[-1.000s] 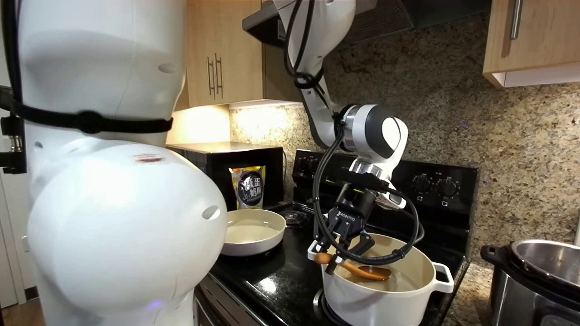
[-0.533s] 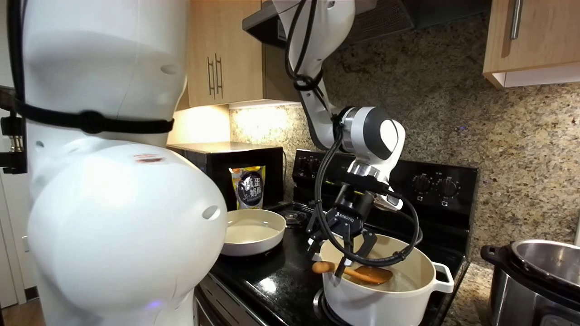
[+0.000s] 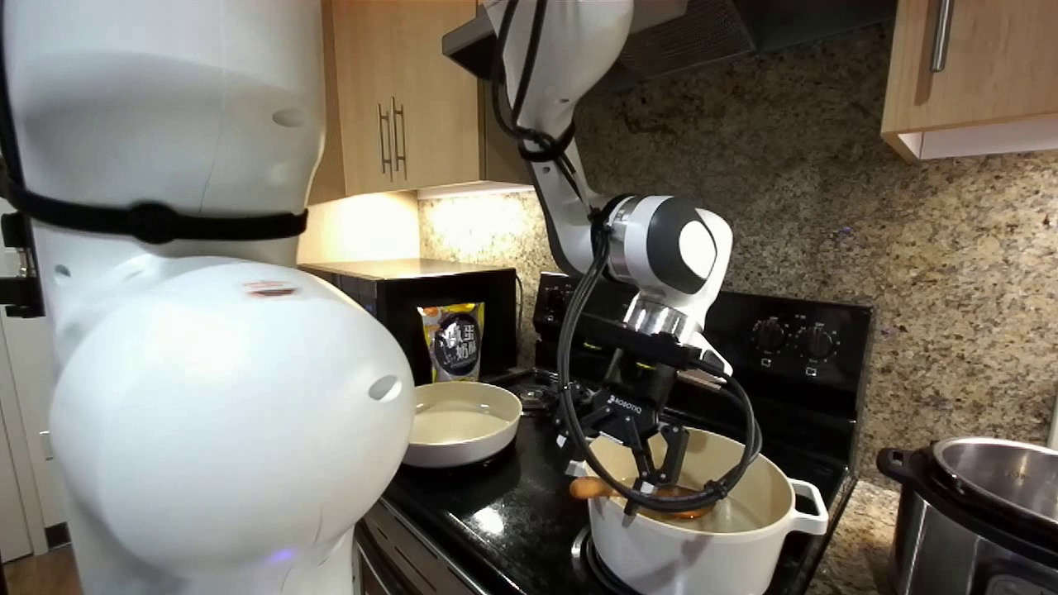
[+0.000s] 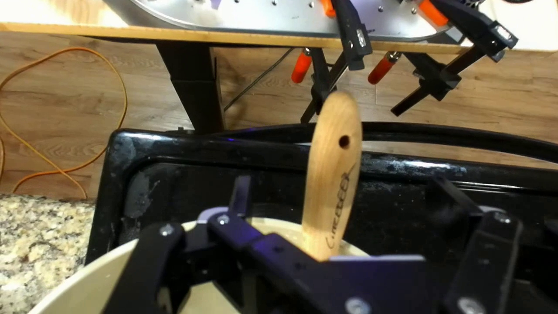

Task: Pick up the cooking stick and stir in the pot

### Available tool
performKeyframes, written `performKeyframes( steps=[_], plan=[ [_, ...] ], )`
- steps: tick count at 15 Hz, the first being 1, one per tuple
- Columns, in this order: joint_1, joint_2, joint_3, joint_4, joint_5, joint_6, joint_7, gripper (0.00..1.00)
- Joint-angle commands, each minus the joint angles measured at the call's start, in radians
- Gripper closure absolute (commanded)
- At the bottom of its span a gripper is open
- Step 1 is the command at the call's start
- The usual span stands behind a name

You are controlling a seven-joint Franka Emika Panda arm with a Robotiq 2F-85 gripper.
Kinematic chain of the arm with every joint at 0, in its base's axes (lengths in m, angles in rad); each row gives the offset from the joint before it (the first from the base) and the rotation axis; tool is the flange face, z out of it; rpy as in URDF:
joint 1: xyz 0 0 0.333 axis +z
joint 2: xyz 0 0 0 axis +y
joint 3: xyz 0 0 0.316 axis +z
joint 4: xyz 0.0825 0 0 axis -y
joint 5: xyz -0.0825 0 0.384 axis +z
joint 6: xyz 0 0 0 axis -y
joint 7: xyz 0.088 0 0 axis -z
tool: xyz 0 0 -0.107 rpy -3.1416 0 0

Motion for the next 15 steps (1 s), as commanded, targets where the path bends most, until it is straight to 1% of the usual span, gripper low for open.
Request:
performKeyframes(
  steps=[1,4,6,9,10,13,14,15],
  plan=[
    [-0.007,-0.161,-0.009,-0.184,0.053,0.191,0.005,0.00],
    [-0.007,-0.258,-0.017,-0.288,0.069,0.310,0.043,0.00],
    [-0.007,-0.308,-0.015,-0.329,0.050,0.340,0.076,0.00],
    [-0.010,-0.368,-0.010,-0.367,0.034,0.350,0.117,0.00],
    [-0.009,-0.339,-0.010,-0.309,0.034,0.326,0.126,0.00],
    [-0.012,-0.368,-0.006,-0.299,0.027,0.318,0.156,0.00],
    [-0.015,-0.414,-0.002,-0.358,0.020,0.337,0.168,0.00],
    [-0.002,-0.348,-0.018,-0.294,0.043,0.315,0.124,0.00]
  ],
)
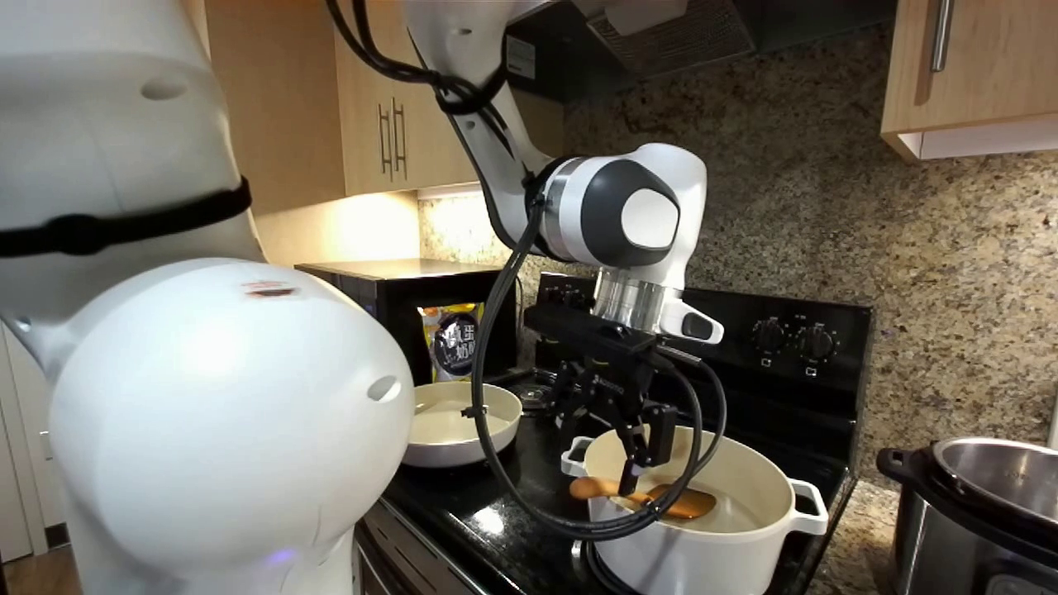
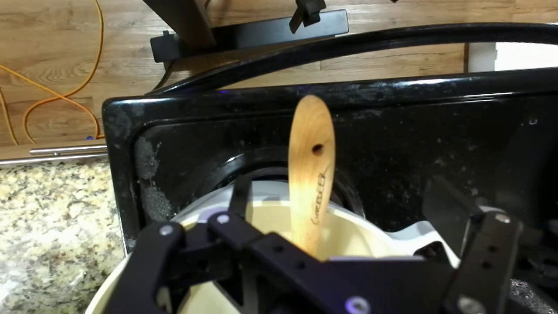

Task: Pick up the cooking stick and stir in the pot

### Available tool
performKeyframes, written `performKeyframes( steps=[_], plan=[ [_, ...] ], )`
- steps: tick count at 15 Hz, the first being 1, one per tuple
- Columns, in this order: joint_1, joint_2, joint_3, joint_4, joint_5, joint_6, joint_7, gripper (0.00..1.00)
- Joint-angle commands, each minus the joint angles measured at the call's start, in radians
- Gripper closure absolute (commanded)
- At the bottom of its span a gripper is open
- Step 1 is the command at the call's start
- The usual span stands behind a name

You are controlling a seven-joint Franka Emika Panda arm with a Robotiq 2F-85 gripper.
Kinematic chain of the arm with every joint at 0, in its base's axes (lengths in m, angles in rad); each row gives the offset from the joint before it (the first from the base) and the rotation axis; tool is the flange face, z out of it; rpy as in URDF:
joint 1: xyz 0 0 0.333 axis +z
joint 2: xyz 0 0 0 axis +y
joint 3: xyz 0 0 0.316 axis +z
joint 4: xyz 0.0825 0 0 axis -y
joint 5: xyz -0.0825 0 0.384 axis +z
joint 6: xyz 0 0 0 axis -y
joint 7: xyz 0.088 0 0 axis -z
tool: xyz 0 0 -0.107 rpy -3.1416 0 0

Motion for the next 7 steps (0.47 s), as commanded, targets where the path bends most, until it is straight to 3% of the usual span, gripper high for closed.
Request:
performKeyframes(
  steps=[1,7],
  plan=[
    [0.000,-0.010,0.001,-0.008,-0.003,-0.002,0.007,0.00],
    [-0.001,-0.031,0.001,-0.024,-0.003,-0.002,0.009,0.00]
  ],
)
